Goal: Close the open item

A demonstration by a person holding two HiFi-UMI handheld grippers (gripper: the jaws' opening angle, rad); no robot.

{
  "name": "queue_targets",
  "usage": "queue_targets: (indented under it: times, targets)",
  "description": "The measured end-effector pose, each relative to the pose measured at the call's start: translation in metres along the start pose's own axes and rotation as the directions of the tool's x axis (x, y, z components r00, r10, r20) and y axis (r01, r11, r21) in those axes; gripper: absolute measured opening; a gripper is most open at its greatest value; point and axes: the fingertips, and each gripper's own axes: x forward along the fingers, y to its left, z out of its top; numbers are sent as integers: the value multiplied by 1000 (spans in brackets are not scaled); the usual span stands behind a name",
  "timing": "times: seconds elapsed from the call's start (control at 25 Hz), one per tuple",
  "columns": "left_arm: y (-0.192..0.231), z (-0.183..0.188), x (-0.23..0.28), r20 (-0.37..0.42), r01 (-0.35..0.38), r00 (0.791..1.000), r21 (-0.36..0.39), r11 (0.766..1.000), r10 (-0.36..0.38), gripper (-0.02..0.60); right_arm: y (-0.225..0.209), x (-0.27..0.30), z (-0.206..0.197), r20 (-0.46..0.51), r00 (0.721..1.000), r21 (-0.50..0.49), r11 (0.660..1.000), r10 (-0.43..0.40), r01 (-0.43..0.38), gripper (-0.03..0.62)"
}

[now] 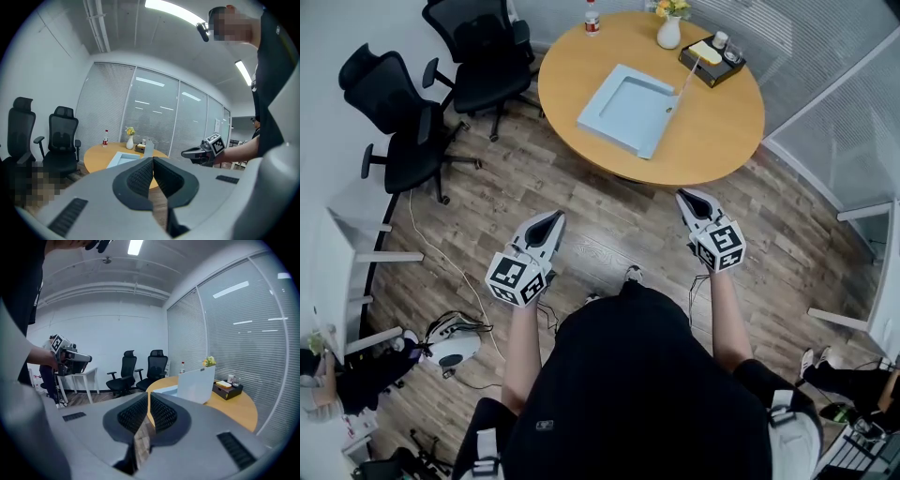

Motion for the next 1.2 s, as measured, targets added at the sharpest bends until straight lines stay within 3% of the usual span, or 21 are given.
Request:
queue_targets:
  times: [0.56, 1.2]
  targets:
    - [-23, 4, 50, -1, -76, 997, -12, 997, 76, 6, -59, 1, -10, 2, 997, -1, 997, 74, -74, 11]
    - [-27, 3, 77, 1, -70, 998, -14, 997, 70, 6, -87, -5, -21, -8, 998, 3, 998, 60, -60, 11]
